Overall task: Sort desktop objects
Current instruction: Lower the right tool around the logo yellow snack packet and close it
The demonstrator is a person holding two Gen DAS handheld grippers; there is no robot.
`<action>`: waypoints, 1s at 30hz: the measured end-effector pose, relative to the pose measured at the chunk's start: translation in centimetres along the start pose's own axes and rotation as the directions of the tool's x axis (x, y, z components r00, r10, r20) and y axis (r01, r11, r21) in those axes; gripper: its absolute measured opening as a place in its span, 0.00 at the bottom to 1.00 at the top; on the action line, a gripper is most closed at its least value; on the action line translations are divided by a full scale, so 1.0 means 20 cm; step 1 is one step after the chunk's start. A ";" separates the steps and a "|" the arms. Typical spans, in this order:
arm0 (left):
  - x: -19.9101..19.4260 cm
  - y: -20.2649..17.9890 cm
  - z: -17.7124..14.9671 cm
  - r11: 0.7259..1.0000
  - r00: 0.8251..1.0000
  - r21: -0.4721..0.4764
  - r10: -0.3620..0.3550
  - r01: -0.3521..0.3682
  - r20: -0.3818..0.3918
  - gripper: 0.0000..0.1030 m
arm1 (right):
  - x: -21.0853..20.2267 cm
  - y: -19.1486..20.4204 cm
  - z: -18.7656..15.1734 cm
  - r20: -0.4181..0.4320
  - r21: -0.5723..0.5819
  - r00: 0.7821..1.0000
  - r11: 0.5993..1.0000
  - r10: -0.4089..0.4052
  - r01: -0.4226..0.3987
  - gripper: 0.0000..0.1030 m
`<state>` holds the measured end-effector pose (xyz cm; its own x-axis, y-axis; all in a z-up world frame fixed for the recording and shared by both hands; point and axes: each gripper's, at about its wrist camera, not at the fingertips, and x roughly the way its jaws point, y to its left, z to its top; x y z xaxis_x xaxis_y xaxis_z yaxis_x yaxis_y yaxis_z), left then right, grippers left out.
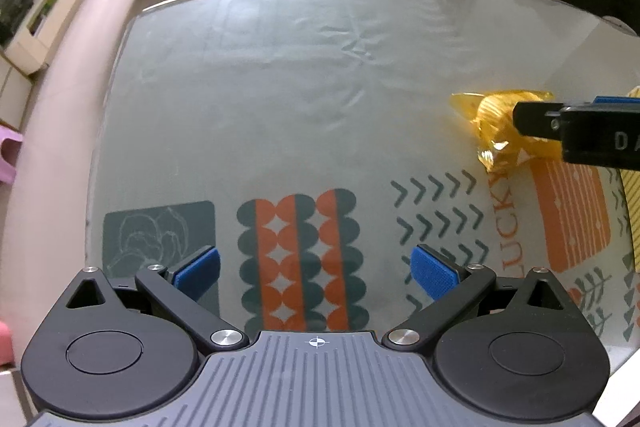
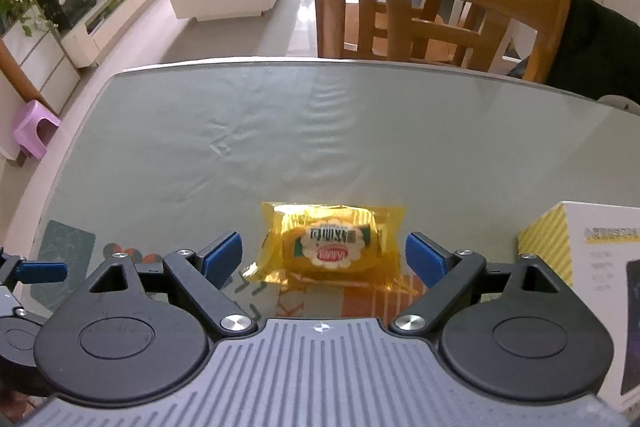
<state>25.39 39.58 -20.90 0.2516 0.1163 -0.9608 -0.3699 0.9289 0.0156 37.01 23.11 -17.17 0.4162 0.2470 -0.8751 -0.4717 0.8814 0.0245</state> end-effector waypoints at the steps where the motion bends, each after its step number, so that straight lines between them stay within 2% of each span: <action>1: 0.01 0.01 0.00 1.000 1.000 -0.004 -0.003 0.003 -0.001 1.00 | 0.02 0.00 0.01 -0.007 -0.005 1.000 1.000 0.000 0.000 1.00; 12: 0.07 0.04 -0.02 0.999 0.999 -0.026 -0.045 0.044 -0.027 1.00 | 0.23 0.07 0.05 -0.087 -0.180 0.996 0.984 -0.021 0.005 1.00; 22: 0.10 0.09 -0.03 0.997 0.998 -0.059 -0.058 0.056 -0.035 1.00 | 0.34 0.07 0.05 -0.130 -0.118 0.990 0.992 -0.055 0.040 1.00; 25: 0.11 0.10 -0.03 0.996 0.998 -0.066 -0.058 0.056 -0.035 1.00 | 0.35 0.04 0.03 -0.121 -0.069 0.992 0.997 -0.042 0.034 1.00; 30: 0.10 0.11 -0.05 0.996 0.998 -0.077 -0.053 0.050 -0.037 1.00 | 0.35 0.03 0.03 -0.119 -0.058 0.992 0.998 -0.035 0.028 1.00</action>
<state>24.29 41.54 -23.12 0.2376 0.0536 -0.9699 -0.4241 0.9040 -0.0539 40.19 25.69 -23.03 0.3366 0.1666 -0.9268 -0.5040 0.8633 -0.0279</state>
